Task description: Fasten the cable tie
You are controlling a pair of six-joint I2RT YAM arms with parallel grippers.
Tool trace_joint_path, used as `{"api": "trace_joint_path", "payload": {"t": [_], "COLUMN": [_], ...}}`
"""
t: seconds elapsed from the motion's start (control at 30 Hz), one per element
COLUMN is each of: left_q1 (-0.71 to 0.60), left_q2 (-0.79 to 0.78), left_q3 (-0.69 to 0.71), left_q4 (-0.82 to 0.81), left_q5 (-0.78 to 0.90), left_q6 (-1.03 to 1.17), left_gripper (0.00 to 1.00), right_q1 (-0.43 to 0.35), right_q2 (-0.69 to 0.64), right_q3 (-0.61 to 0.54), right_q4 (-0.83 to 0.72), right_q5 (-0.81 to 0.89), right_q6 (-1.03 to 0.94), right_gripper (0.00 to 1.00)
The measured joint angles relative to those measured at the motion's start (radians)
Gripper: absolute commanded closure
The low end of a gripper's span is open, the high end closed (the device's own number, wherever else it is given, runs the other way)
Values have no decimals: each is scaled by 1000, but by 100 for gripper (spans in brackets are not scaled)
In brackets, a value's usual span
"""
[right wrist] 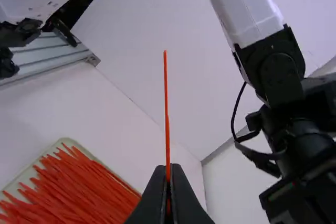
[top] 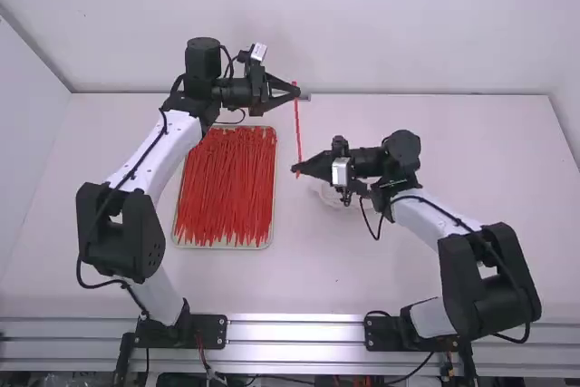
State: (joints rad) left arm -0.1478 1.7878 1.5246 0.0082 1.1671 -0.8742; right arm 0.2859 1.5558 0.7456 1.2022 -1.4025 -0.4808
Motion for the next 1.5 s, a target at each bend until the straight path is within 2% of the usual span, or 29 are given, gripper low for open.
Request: {"api": "trace_joint_path", "payload": {"t": [0.2, 0.23, 0.33, 0.5, 0.73, 0.93, 1.17, 1.5], "left_q1": [0, -2, -2, -2, -2, -2, -4, -5], "left_q2": [0, 0, 0, 0, 0, 0, 0, 0], "left_q3": [0, 0, 0, 0, 0, 0, 0, 0], "left_q4": [20, 58, 141, 327, 437, 476, 468, 468], "left_q5": [0, 0, 0, 2, 4, 44, 193, 259], "left_q6": [84, 115, 160, 296, 507, 740, 981, 1075], "left_gripper": [98, 99, 98, 98, 98, 98, 98, 98], "right_q1": [-3, 4, 8, -3, -4, 31, 29, 10], "right_q2": [0, 0, 0, 0, 0, 0, 0, 0], "right_q3": [23, 50, 86, 138, 153, 154, 154, 154], "right_q4": [127, 155, 179, 146, 146, 142, 45, -37], "right_q5": [72, 129, 192, 253, 274, 304, 363, 386], "right_q6": [296, 439, 629, 987, 1336, 1522, 1583, 1638], "right_gripper": [100, 100, 100, 100, 100, 100, 100, 100]}}
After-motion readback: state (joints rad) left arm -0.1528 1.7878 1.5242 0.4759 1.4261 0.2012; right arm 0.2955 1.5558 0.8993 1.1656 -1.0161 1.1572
